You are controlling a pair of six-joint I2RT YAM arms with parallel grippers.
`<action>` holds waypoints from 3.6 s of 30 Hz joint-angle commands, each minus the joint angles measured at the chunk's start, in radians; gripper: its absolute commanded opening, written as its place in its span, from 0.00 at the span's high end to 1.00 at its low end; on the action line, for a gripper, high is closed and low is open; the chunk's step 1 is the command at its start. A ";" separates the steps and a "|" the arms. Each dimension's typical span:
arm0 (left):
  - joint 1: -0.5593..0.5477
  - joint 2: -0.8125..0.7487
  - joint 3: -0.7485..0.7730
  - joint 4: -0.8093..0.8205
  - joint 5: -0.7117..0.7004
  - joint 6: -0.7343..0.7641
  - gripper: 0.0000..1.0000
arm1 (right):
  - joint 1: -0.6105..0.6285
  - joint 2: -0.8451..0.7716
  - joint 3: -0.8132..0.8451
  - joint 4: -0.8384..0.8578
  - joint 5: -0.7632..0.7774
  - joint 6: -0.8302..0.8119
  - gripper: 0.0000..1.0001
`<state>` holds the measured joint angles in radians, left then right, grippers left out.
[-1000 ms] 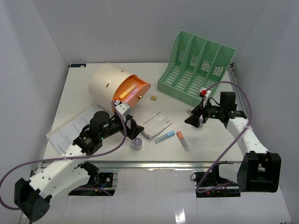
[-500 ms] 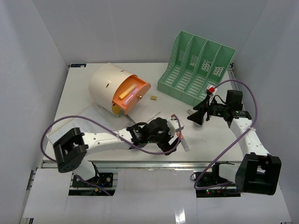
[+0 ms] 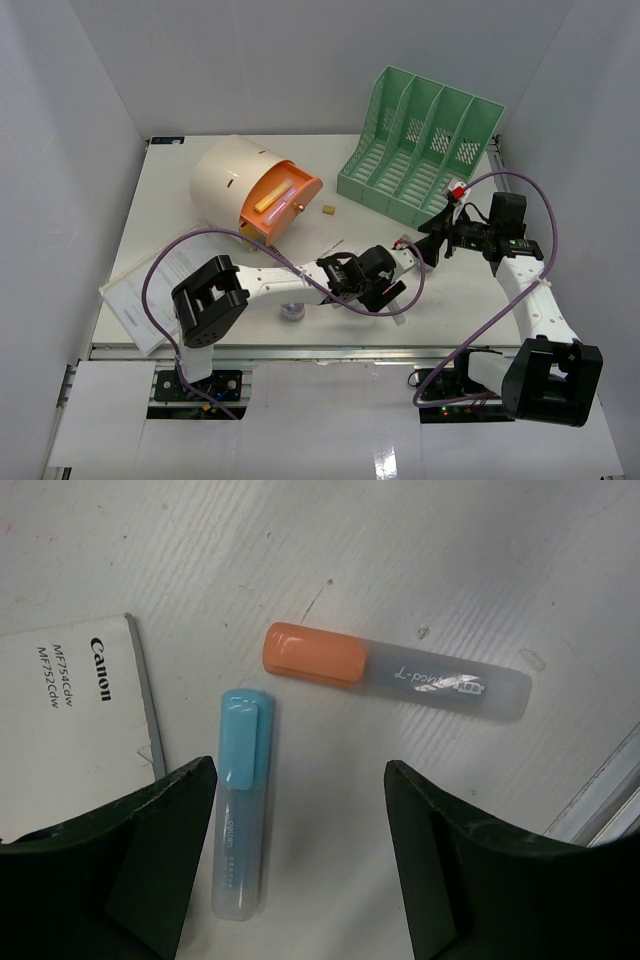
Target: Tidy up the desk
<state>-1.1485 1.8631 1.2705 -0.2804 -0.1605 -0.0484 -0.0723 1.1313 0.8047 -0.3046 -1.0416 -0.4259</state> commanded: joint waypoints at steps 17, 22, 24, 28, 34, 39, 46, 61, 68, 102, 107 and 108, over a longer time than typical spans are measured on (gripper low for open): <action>0.047 0.028 -0.034 -0.044 -0.015 0.018 0.34 | -0.006 -0.004 0.036 -0.013 -0.024 -0.010 0.12; 0.060 0.034 -0.048 -0.029 -0.001 0.021 0.35 | -0.008 -0.004 0.036 -0.013 -0.026 -0.011 0.12; 0.068 0.036 -0.056 -0.024 0.008 0.021 0.36 | -0.007 -0.004 0.036 -0.013 -0.026 -0.011 0.12; 0.074 0.026 -0.080 -0.009 0.047 0.009 0.45 | -0.009 -0.004 0.036 -0.012 -0.026 -0.012 0.12; 0.078 0.009 -0.139 0.005 0.150 -0.012 0.59 | -0.010 -0.004 0.037 -0.013 -0.028 -0.012 0.12; 0.079 -0.014 -0.194 0.023 0.149 -0.031 0.74 | -0.013 -0.004 0.037 -0.015 -0.029 -0.013 0.12; 0.079 -0.174 -0.228 0.054 0.076 -0.028 0.91 | -0.017 -0.004 0.038 -0.016 -0.032 -0.013 0.12; 0.283 -0.616 -0.090 0.059 0.003 0.162 1.00 | -0.020 -0.005 0.040 -0.022 -0.035 -0.019 0.12; 0.512 -0.597 0.043 0.066 0.055 0.202 1.00 | -0.020 0.006 0.037 -0.024 -0.037 -0.022 0.12; 0.614 -0.792 -0.150 0.027 0.112 0.127 0.15 | 0.333 0.185 0.088 -0.213 0.525 -0.087 0.13; 0.613 -1.100 -0.478 0.158 0.132 0.108 0.06 | 0.503 0.257 0.039 -0.200 0.834 0.011 0.11; 0.614 -1.152 -0.535 0.185 0.122 0.108 0.04 | 0.520 0.270 0.035 -0.205 0.857 0.018 0.11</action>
<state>-0.5377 0.8913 0.9252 -0.2052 -0.0594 0.0903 0.3827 1.3562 0.8687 -0.4778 -0.4787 -0.4821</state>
